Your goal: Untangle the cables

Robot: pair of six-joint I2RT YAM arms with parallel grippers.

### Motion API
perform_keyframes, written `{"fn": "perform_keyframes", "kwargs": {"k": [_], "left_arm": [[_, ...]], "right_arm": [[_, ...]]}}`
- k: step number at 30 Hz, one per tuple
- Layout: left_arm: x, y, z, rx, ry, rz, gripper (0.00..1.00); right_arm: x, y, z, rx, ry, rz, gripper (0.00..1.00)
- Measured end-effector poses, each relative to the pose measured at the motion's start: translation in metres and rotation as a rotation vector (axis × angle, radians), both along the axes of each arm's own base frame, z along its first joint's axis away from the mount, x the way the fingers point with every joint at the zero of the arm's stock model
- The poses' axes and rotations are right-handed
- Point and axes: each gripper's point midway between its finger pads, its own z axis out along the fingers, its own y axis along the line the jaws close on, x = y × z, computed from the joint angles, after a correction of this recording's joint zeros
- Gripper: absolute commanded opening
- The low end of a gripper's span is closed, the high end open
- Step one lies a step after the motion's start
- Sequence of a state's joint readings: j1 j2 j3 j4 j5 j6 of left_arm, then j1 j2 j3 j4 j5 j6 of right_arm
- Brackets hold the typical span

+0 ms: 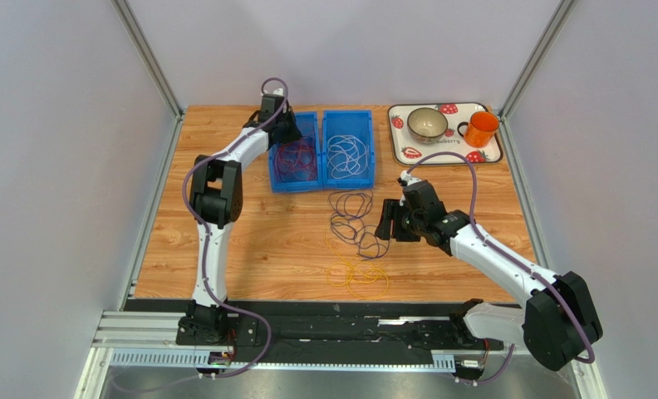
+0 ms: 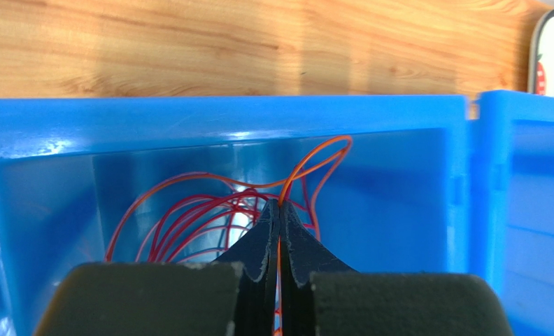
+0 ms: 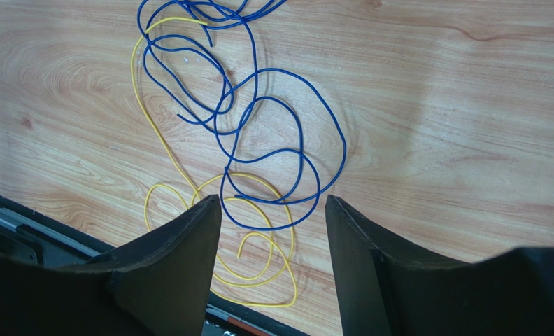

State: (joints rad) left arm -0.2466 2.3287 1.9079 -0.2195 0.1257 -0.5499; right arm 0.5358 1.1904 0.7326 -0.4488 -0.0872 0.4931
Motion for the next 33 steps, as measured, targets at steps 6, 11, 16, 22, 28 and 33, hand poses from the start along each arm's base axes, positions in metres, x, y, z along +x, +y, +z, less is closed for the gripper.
{"fn": "perform_keyframes", "kwargs": {"k": [6, 11, 16, 22, 28, 33], "left_arm": [[-0.003, 0.01, -0.016, 0.01, 0.047, 0.022, 0.0], [-0.007, 0.015, -0.022, 0.023, 0.078, 0.046, 0.02], [-0.011, 0.013, -0.025, 0.018, 0.098, 0.039, 0.24], [-0.017, 0.002, -0.017, 0.003, 0.099, -0.008, 0.45], [-0.035, -0.015, 0.027, -0.013, 0.053, -0.073, 0.59], [-0.06, -0.021, 0.09, -0.007, -0.03, -0.111, 0.71]], "right_arm": [[-0.001, 0.0, 0.0, -0.001, 0.001, 0.0, 0.6], [-0.001, -0.001, 0.002, 0.002, -0.003, 0.0, 0.6], [-0.004, -0.002, 0.004, 0.001, -0.001, -0.001, 0.6], [-0.006, -0.003, 0.009, 0.003, -0.012, -0.004, 0.61], [-0.009, -0.006, 0.019, -0.004, -0.023, -0.01, 0.61], [-0.006, -0.007, 0.033, -0.005, -0.05, -0.022, 0.61]]}}
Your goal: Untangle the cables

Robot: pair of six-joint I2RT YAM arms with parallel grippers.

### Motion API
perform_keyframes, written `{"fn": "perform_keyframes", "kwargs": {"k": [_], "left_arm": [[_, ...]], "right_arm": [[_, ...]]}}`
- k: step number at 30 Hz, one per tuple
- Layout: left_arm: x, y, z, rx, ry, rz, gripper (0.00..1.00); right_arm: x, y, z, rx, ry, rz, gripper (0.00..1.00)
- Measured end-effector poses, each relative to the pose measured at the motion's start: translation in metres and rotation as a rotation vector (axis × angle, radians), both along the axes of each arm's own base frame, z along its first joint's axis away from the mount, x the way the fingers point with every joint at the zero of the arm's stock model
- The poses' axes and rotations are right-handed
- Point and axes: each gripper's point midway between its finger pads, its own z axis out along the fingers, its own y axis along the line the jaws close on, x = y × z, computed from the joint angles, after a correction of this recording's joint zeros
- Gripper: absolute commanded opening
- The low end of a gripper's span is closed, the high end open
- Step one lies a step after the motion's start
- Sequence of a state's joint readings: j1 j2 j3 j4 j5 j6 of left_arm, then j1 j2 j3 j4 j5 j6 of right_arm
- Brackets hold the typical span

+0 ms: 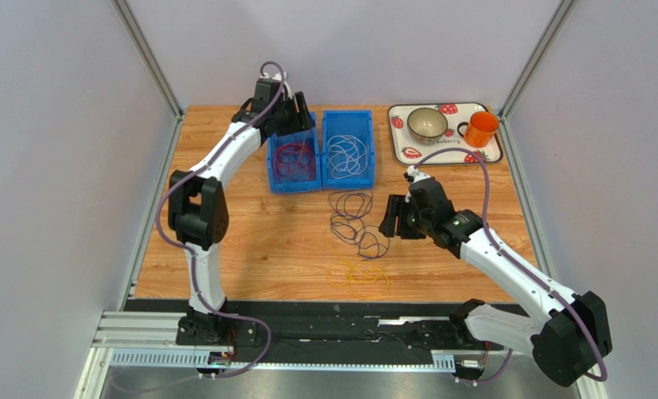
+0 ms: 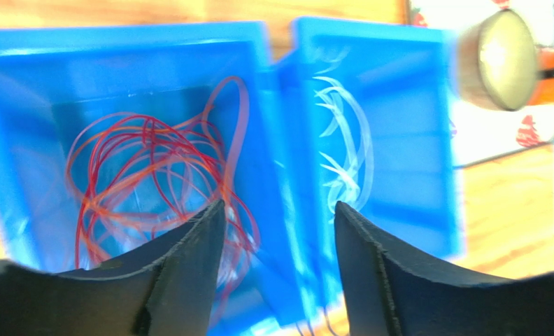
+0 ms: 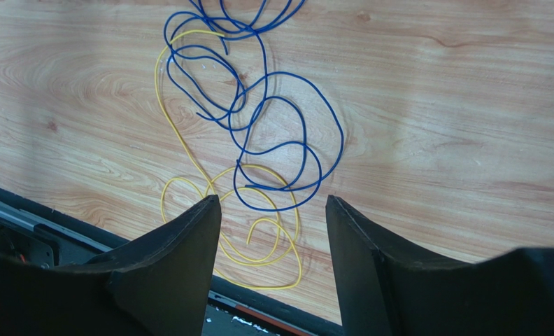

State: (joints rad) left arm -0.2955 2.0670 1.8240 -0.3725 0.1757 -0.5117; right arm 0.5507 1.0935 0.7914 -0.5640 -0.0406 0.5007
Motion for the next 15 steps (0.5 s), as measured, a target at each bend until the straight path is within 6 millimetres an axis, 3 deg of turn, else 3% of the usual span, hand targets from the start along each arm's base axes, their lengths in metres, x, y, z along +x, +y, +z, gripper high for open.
{"fn": "perform_keyframes", "kwargs": {"k": [5, 8, 12, 15], "left_arm": [[-0.037, 0.012, 0.071, 0.026, -0.113, 0.005, 0.75], [-0.064, 0.025, 0.1, 0.058, -0.164, 0.022, 0.75], [-0.103, 0.038, 0.114, 0.115, -0.199, 0.045, 0.75], [-0.14, 0.031, 0.109, 0.167, -0.202, 0.018, 0.75]], "right_arm": [[0.001, 0.0, 0.007, -0.008, -0.01, -0.002, 0.61], [0.0, 0.001, 0.007, -0.018, -0.013, 0.0, 0.61], [-0.002, 0.004, 0.004, -0.041, -0.016, 0.002, 0.61], [-0.005, 0.008, -0.003, -0.065, -0.004, 0.01, 0.61]]}}
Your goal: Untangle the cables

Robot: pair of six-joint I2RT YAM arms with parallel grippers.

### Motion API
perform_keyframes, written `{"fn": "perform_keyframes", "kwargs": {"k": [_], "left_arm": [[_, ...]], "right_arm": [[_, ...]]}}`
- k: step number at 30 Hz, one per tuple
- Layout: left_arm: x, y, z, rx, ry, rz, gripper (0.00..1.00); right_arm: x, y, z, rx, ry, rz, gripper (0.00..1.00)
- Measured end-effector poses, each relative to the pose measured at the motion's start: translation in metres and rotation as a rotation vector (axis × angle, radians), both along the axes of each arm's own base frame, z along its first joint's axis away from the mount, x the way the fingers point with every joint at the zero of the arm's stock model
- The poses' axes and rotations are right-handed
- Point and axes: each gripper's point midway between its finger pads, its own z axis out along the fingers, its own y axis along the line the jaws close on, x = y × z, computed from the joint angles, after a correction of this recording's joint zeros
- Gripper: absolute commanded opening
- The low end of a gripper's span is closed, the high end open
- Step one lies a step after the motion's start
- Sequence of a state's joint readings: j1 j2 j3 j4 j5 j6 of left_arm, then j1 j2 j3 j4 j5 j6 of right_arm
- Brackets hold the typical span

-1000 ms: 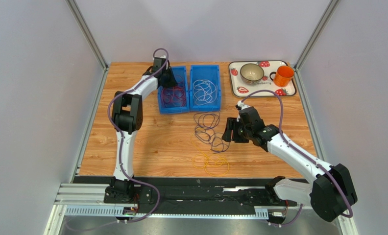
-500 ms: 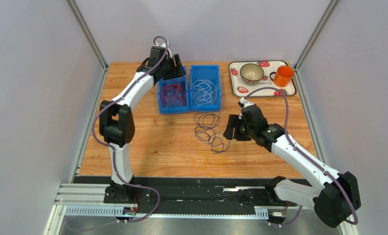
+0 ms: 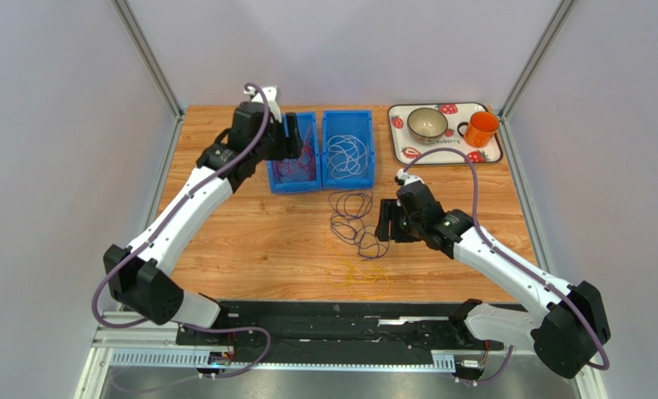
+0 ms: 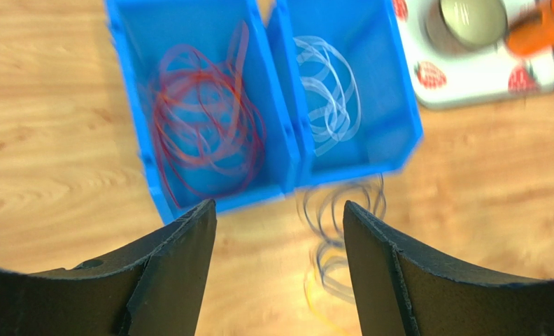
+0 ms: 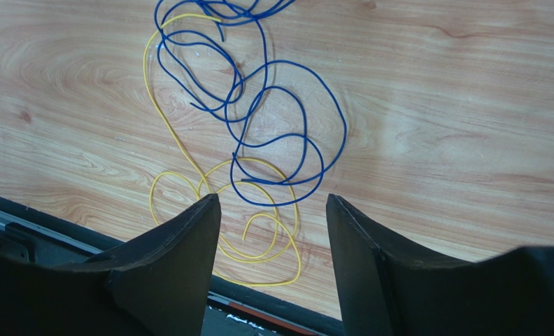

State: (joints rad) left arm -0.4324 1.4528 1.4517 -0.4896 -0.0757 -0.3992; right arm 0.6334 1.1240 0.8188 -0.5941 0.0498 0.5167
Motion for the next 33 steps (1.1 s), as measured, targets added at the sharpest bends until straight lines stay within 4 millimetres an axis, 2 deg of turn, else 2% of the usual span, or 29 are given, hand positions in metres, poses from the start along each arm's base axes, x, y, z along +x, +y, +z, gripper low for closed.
{"fn": "perform_keyframes", "kwargs": {"k": [5, 9, 13, 16, 20, 23, 26, 33], "left_arm": [[-0.058, -0.021, -0.024, 0.061, 0.036, -0.089, 0.75], [-0.086, -0.019, -0.045, 0.097, 0.077, -0.118, 0.75], [-0.116, -0.027, -0.068, 0.121, 0.108, -0.183, 0.73], [-0.142, -0.041, -0.096, 0.138, 0.16, -0.259, 0.73], [-0.168, -0.049, -0.132, 0.155, 0.226, -0.325, 0.73], [-0.187, -0.054, -0.157, 0.164, 0.26, -0.374, 0.73], [-0.2, -0.063, -0.169, 0.156, 0.269, -0.416, 0.73], [-0.219, -0.087, -0.176, 0.109, 0.248, -0.516, 0.72]], "right_arm": [[-0.01, 0.009, -0.006, -0.028, 0.01, 0.029, 0.61], [-0.024, 0.016, -0.014, -0.048, 0.022, 0.065, 0.61], [-0.043, 0.01, -0.033, -0.079, 0.063, 0.09, 0.62], [-0.057, 0.003, -0.044, -0.091, 0.092, 0.106, 0.63], [-0.073, 0.001, -0.054, -0.079, 0.124, 0.129, 0.63], [-0.078, 0.0, -0.059, -0.079, 0.143, 0.13, 0.63], [-0.079, -0.001, -0.061, -0.079, 0.148, 0.125, 0.63], [-0.075, -0.006, -0.067, -0.11, 0.149, 0.088, 0.64]]}}
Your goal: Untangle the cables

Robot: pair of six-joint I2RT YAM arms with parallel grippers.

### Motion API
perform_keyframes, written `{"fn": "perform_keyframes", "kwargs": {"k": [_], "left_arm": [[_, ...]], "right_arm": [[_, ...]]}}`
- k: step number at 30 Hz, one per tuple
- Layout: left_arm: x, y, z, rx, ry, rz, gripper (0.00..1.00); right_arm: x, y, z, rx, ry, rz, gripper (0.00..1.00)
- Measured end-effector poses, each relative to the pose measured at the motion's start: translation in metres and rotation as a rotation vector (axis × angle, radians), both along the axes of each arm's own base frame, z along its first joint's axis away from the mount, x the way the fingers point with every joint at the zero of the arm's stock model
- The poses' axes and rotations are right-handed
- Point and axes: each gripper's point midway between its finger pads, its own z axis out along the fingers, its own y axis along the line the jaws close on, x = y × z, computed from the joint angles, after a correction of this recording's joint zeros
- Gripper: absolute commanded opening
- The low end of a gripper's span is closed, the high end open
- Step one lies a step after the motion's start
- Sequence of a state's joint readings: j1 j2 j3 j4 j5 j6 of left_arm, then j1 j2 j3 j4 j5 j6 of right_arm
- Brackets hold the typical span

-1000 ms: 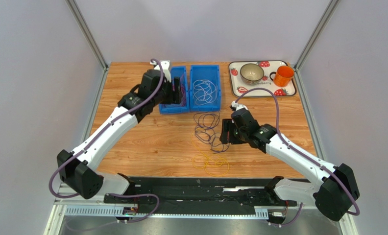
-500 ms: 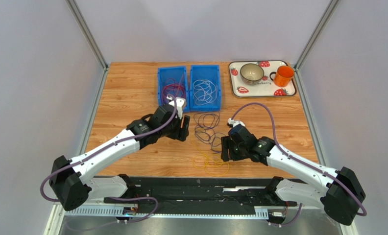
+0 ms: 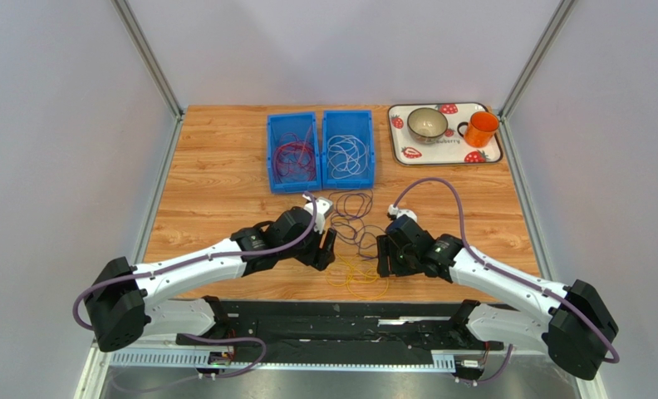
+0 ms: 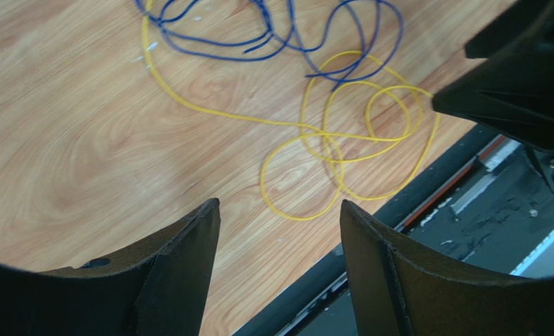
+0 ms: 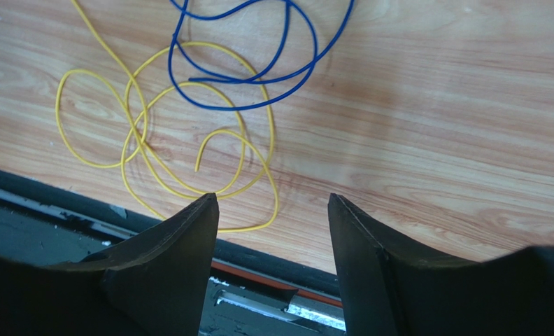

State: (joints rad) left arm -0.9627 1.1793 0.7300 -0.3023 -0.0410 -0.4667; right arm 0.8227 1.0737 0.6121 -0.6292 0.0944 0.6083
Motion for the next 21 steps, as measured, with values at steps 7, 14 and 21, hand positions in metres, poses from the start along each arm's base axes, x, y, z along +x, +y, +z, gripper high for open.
{"fn": "perform_keyframes", "kwargs": {"k": [7, 14, 21], "left_arm": [[-0.009, -0.031, -0.015, -0.013, -0.003, -0.069, 0.65], [-0.002, -0.043, -0.035, -0.005, 0.015, -0.041, 0.59], [0.004, -0.045, -0.039, -0.004, 0.007, -0.009, 0.56]], "right_arm": [[0.01, -0.006, 0.004, -0.023, -0.043, -0.055, 0.64], [0.007, 0.006, 0.0, 0.007, -0.004, -0.025, 0.63], [0.003, 0.014, -0.015, 0.001, 0.059, -0.003, 0.54]]}}
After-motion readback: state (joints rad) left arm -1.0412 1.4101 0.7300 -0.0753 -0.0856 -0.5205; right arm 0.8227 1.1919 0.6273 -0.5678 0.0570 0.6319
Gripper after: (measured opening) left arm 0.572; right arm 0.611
